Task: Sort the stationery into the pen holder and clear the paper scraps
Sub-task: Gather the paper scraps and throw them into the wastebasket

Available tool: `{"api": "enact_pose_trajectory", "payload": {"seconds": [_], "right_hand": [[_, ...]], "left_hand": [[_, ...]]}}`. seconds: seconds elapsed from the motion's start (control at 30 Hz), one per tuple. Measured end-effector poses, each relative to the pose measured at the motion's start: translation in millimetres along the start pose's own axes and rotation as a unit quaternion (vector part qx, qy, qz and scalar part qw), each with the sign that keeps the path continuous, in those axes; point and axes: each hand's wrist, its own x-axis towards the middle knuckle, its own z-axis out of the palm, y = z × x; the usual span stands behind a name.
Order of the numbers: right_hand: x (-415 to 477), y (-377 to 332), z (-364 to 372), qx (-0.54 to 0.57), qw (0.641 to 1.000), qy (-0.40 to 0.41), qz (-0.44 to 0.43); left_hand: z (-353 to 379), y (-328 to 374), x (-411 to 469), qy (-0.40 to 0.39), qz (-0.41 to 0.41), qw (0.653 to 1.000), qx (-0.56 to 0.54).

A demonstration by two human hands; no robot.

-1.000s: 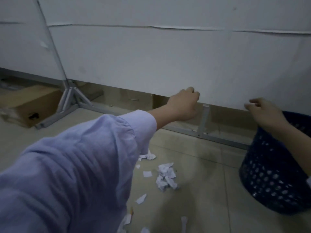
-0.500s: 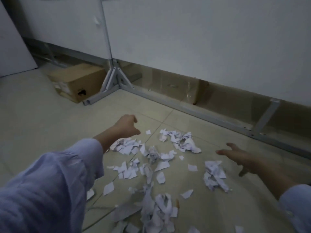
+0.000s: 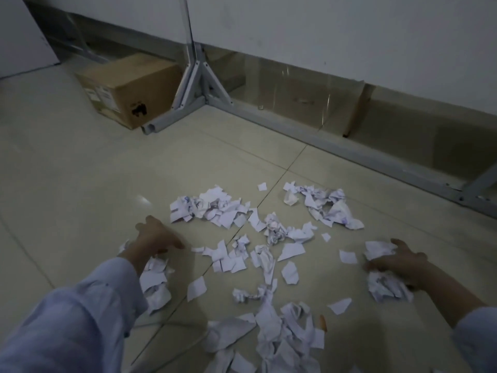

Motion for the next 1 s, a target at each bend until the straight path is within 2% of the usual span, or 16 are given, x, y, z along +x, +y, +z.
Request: {"api": "enact_pose_trajectory", "payload": {"seconds": [0.1, 0.23, 0.33, 0.47, 0.57, 0.77, 0.87, 1.0], "right_hand": [[-4, -21, 20, -0.068, 0.996, 0.011, -0.051], [-6, -52, 45, -0.004, 0.998, -0.026, -0.056], [-6, -77, 66, 0.026, 0.995, -0.061, -0.081], [-6, -106, 92, 0.041, 0.981, -0.077, -0.175], [-8, -126, 110, -0.007, 0.973, -0.071, -0.218], [-12, -156, 132, -0.072, 0.954, -0.140, -0.256], [-13, -167, 143, -0.112, 0.941, -0.144, -0.286], [-16, -173, 154, -0.137, 0.933, -0.133, -0.307]], "left_hand": [[-2, 1, 18, 0.005, 0.001, 1.000, 0.008], [1, 12, 34, -0.009, 0.062, 0.995, 0.074], [5, 27, 44, -0.033, 0.089, 0.993, 0.074], [12, 50, 44, -0.064, 0.145, 0.982, 0.105], [21, 63, 43, -0.091, 0.172, 0.975, 0.108], [49, 87, 32, -0.150, 0.264, 0.936, 0.175], [66, 95, 23, -0.135, 0.317, 0.899, 0.271], [83, 106, 4, -0.153, 0.372, 0.873, 0.277]]}}
